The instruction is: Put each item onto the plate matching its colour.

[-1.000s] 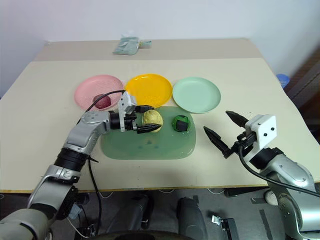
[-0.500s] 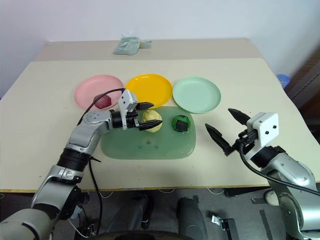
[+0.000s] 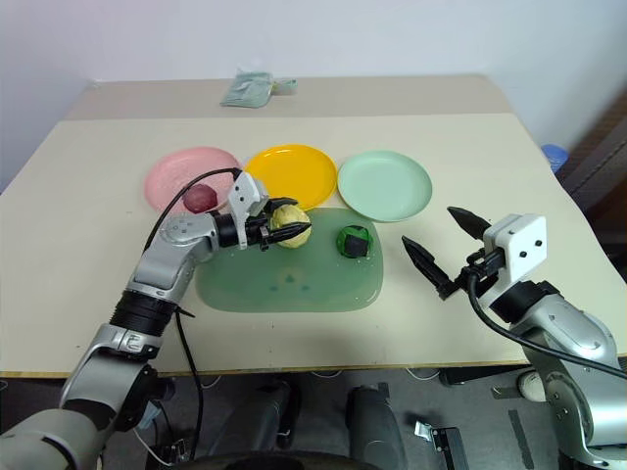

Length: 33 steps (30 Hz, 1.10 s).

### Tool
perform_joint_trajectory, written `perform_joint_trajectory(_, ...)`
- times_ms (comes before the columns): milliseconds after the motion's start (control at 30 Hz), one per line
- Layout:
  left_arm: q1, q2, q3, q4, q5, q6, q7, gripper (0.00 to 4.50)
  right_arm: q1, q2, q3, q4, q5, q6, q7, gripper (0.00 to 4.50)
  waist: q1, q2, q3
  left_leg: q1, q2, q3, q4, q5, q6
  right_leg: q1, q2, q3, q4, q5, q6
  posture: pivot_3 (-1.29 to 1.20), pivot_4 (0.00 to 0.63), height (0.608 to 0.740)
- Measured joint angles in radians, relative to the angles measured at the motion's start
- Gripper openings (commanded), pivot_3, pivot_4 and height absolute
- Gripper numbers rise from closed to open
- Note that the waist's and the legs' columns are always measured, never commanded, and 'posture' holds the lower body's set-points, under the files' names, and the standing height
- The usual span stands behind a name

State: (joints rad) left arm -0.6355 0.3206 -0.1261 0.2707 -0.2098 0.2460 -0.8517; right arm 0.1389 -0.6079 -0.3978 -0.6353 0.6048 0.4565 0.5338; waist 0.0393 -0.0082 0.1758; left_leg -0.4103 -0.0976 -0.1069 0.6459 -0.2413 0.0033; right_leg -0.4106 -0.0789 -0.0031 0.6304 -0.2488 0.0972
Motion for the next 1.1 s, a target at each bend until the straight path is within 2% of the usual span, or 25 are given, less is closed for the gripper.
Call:
perform_joint_trajectory(100, -0.058, -0.054, 0.061, 0.044, -0.020, 0.055, 0.111, 2.32, -0.015, 0.000, 0.003, 0.000, 0.000, 0.005, -0.005, 4.50, 0.004, -0.001, 0.001, 0.000, 0.000, 0.000, 0.001, 0.000, 0.000, 0.001, 0.000, -0.001, 0.000, 0.000, 0.000, 0.00, 0.150, 0.740)
perform_joint_trajectory(200, -0.182, -0.099, 0.135, 0.137, -0.017, 0.046, 0.261, 2.32, -0.038, 0.000, 0.008, 0.000, -0.002, 0.011, -0.015, 4.50, 0.002, -0.001, 0.001, 0.000, 0.000, 0.000, 0.002, 0.000, 0.000, 0.001, 0.001, -0.001, 0.000, 0.000, 0.001, 0.00, 0.150, 0.740)
perform_joint_trajectory(367, -0.360, -0.175, 0.185, 0.412, 0.031, -0.072, 0.472, 2.32, -0.086, 0.000, 0.032, 0.010, -0.016, 0.011, -0.021, 4.50, 0.002, -0.001, 0.001, 0.000, -0.001, 0.000, 0.001, 0.000, 0.001, 0.001, 0.001, -0.001, 0.000, 0.000, 0.002, 0.00, 0.150, 0.740)
perform_joint_trajectory(600, -0.497, -0.256, 0.194, 0.751, 0.072, -0.226, 0.608, 2.32, -0.121, 0.000, 0.060, 0.032, -0.044, 0.010, -0.020, 4.50, 0.000, -0.002, 0.001, 0.000, -0.002, 0.000, 0.001, -0.001, 0.001, 0.001, 0.000, -0.001, 0.001, 0.000, 0.002, 0.00, 0.150, 0.740)
perform_joint_trajectory(733, -0.518, -0.265, 0.202, 0.830, 0.076, -0.268, 0.625, 4.27, -0.131, 0.000, 0.069, 0.034, -0.050, 0.010, -0.020, 4.50, -0.002, -0.002, 0.001, 0.000, -0.002, 0.000, 0.001, 0.000, 0.001, 0.000, 0.000, -0.001, 0.001, 0.000, 0.002, 0.00, 0.150, 0.740)
perform_joint_trajectory(767, -0.518, -0.266, 0.207, 0.836, 0.075, -0.273, 0.620, 4.43, -0.134, 0.000, 0.070, 0.034, -0.051, 0.010, -0.020, 4.50, -0.001, -0.002, 0.001, 0.000, -0.002, 0.000, 0.001, 0.000, 0.001, 0.000, 0.000, -0.001, 0.001, 0.000, 0.002, 0.00, 0.150, 0.740)
perform_joint_trajectory(933, -0.514, -0.262, 0.227, 0.819, 0.067, -0.272, 0.573, 4.43, -0.136, 0.001, 0.072, 0.035, -0.053, 0.008, -0.019, 4.50, 0.000, -0.002, 0.001, 0.000, -0.002, 0.000, 0.001, 0.000, 0.001, 0.001, 0.000, -0.001, 0.001, 0.000, 0.002, 0.00, 0.150, 0.740)
perform_joint_trajectory(1100, -0.428, -0.245, 0.224, 0.620, 0.043, -0.223, 0.482, 4.43, -0.137, 0.008, 0.082, 0.044, -0.057, 0.001, -0.019, 4.50, -0.004, -0.001, 0.001, 0.000, -0.002, 0.000, 0.001, 0.000, 0.001, 0.000, 0.000, 0.000, 0.002, 0.001, 0.002, 0.00, 0.150, 0.740)
